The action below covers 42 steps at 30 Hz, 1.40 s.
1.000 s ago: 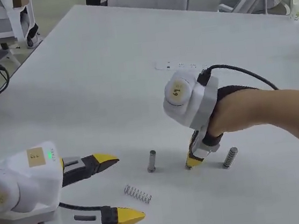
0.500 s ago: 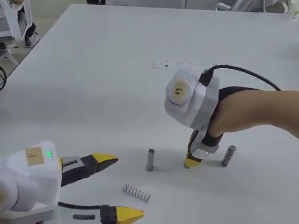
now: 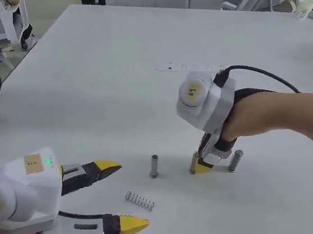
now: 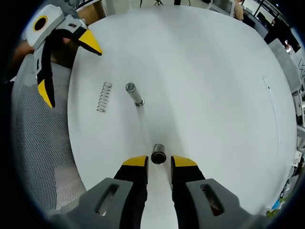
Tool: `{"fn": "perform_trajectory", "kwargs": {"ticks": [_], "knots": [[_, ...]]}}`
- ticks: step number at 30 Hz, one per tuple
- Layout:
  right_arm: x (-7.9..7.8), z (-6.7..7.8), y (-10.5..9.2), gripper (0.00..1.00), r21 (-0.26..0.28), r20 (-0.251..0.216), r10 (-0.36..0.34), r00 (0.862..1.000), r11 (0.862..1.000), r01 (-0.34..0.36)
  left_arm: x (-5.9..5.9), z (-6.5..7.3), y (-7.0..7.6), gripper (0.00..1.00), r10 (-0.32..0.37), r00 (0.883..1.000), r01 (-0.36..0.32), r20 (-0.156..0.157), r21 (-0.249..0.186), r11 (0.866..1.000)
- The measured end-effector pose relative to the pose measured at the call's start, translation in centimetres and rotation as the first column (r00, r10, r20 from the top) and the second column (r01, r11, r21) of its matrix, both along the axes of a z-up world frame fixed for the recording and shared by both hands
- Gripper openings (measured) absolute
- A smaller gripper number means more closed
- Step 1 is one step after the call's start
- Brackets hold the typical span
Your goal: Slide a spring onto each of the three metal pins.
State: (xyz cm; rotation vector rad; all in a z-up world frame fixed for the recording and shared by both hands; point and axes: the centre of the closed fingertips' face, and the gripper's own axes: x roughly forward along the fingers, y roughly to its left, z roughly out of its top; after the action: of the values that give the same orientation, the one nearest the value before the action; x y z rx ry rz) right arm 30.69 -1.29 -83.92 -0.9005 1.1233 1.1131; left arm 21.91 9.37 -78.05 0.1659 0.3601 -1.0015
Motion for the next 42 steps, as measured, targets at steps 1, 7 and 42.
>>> {"fn": "perform_trajectory", "kwargs": {"ticks": [1,7,42], "knots": [[0.0,0.0,-0.1,0.17,0.001,-0.001,-0.003,1.0,1.0,0.003,0.0,0.0,0.0,0.6,0.0,1.0,0.0,-0.001,0.0,1.0],[-0.3,0.2,-0.7,0.17,0.022,-0.001,-0.036,0.999,0.999,0.036,0.0,-0.1,0.0,0.6,0.0,1.0,0.0,-0.002,0.0,1.0],[-7.4,1.1,3.7,0.17,0.151,-0.033,0.011,0.999,0.989,-0.006,-0.4,-0.2,0.2,0.6,-0.007,1.0,0.007,-0.001,0.014,1.0]]}}
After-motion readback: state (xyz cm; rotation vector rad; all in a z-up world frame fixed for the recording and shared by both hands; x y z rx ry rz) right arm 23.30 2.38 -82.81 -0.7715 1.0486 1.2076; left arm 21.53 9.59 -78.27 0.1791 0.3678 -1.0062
